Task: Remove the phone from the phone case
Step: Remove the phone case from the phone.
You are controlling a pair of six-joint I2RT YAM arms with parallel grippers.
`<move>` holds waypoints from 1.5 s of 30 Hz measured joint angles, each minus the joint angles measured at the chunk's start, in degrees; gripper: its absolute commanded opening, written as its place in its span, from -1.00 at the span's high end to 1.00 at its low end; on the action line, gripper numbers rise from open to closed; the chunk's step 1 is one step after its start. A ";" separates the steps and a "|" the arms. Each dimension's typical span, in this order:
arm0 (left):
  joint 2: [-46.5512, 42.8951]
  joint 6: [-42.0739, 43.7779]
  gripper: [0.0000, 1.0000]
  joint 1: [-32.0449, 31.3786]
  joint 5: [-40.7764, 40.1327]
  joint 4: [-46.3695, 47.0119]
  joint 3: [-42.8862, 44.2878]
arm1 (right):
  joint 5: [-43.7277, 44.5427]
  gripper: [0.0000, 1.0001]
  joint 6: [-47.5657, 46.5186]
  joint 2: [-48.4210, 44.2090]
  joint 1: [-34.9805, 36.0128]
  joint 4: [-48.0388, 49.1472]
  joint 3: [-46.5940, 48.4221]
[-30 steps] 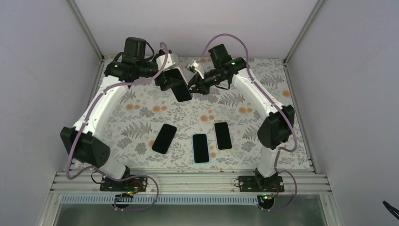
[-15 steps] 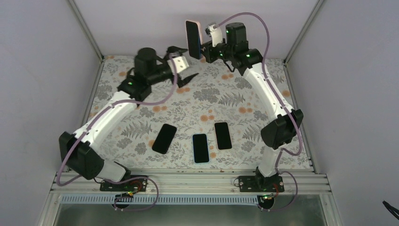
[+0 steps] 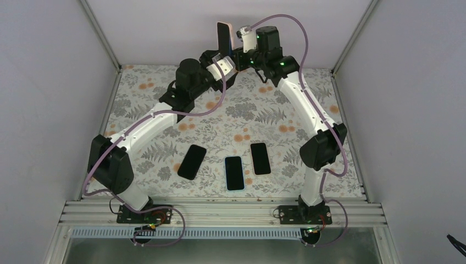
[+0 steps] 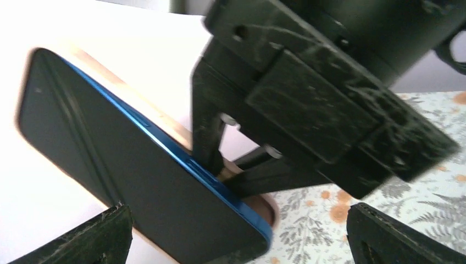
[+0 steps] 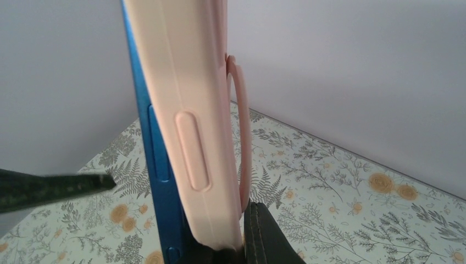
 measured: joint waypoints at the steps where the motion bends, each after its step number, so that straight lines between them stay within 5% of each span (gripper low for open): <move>1: 0.07 0.02 -0.88 0.00 -0.92 0.76 0.00 | -0.04 0.94 0.11 0.00 0.04 0.02 0.00; 22: 4.35 -1.42 -0.73 1.55 -6.97 3.91 1.99 | -0.90 0.94 1.33 -0.37 0.61 1.66 -1.36; 29: 3.85 -2.91 -0.15 0.74 -9.97 6.47 0.50 | -0.50 0.94 1.51 -1.62 0.74 4.94 -3.06; 32: 3.45 -2.03 0.05 -0.46 -14.23 9.73 -1.07 | -0.50 0.94 1.68 -2.19 1.05 6.75 -3.89; 45: 6.27 11.13 0.19 -1.70 -28.52 37.94 -7.23 | -0.81 0.95 3.17 -1.84 4.13 14.53 -4.00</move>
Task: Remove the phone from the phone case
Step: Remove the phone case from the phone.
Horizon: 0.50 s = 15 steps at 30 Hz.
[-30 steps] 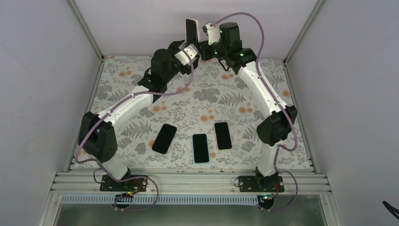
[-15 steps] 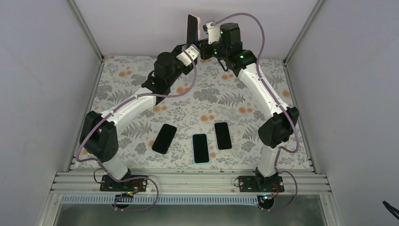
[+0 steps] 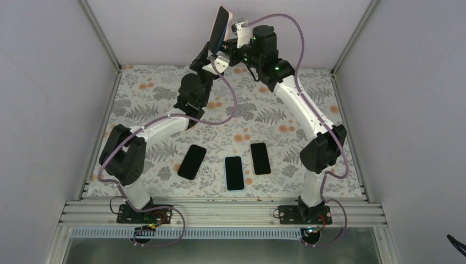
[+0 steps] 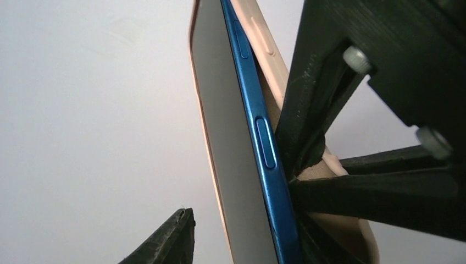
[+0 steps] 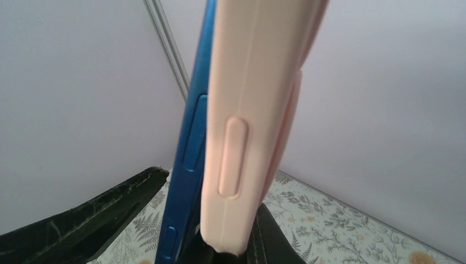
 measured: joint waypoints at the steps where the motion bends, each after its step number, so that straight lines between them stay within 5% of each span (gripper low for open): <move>1: 0.55 0.35 0.21 -0.07 -0.35 1.92 0.00 | -0.02 0.95 0.02 0.00 0.07 0.46 0.00; 9: 2.14 -0.24 0.91 -0.28 -1.14 7.23 0.35 | -0.94 0.95 -0.24 0.11 0.28 2.64 0.00; 15: 1.70 -0.61 0.95 -0.17 -0.20 6.21 -0.48 | 1.84 0.95 -2.19 -0.26 0.37 0.85 -0.31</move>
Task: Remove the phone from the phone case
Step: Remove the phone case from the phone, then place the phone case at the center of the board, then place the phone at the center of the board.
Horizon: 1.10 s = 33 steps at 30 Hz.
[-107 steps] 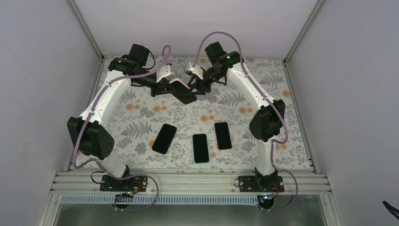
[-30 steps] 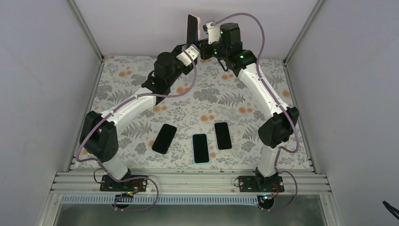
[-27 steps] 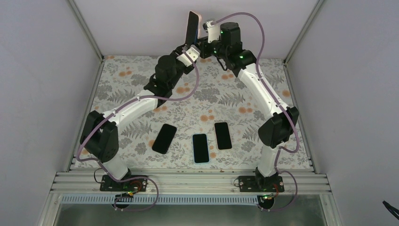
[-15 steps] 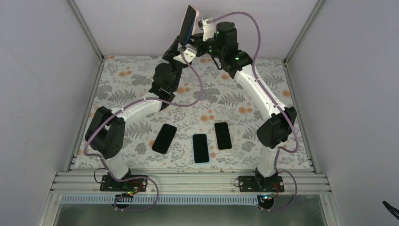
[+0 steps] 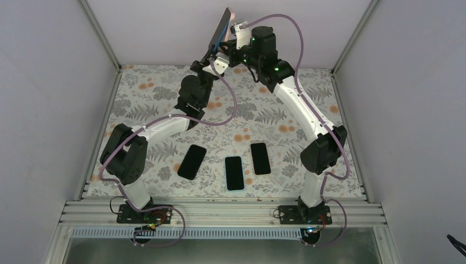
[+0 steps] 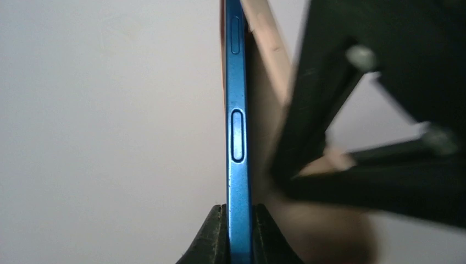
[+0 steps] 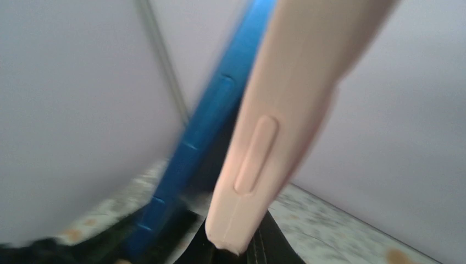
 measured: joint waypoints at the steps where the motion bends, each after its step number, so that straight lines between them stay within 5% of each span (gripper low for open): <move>1: -0.35 -0.63 0.95 0.00 0.57 -0.85 -0.31 | 1.25 0.95 -0.79 -0.15 0.07 -0.85 -0.07; 13: -19.37 5.31 0.95 4.61 2.08 -28.30 -9.44 | 24.30 0.94 -21.55 -1.31 -7.21 -16.81 -7.58; 27: -45.18 26.62 0.95 14.21 -5.81 -41.29 -51.91 | 1.01 0.93 -35.82 -13.25 -36.85 -42.45 -39.17; 33: -49.22 29.40 0.30 14.97 -7.13 -41.72 -59.76 | -1.44 0.90 -37.70 -15.91 -39.89 -41.31 -51.43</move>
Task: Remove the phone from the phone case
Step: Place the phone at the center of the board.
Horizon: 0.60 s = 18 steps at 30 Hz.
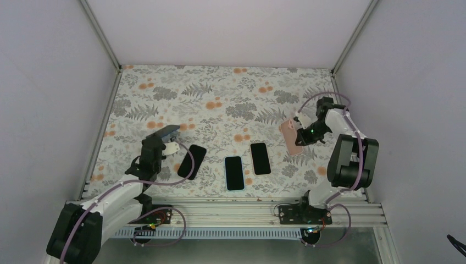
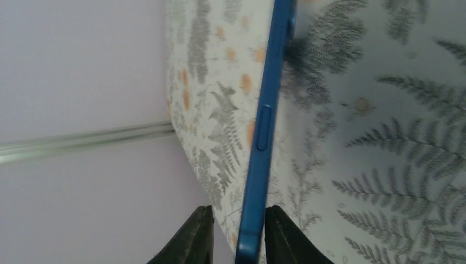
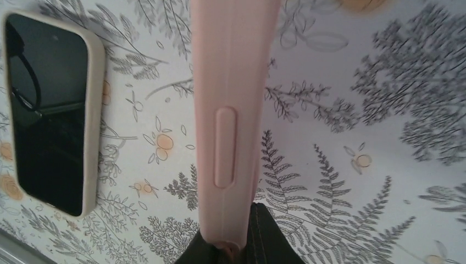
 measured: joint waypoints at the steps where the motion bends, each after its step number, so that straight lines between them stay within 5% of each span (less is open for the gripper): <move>1: 0.46 0.13 0.15 0.00 0.00 0.04 -0.59 | -0.11 0.84 0.00 0.33 -0.13 0.39 -1.22; 4: 3.45 -0.74 -0.33 0.02 0.24 -0.90 -1.03 | 0.44 0.62 0.57 1.53 -1.03 2.47 -2.40; 7: 5.55 -1.77 -0.96 0.00 1.95 -3.89 -0.42 | 2.97 -0.04 2.01 1.95 -1.95 5.44 -2.40; 12: 5.55 -6.80 -1.00 0.00 11.15 -20.33 9.77 | 12.37 -0.96 3.80 0.76 -2.29 9.51 -2.23; 18: 5.14 -10.82 -1.00 0.00 26.49 -37.75 29.79 | 20.59 -1.00 4.39 -6.73 -0.15 8.22 1.16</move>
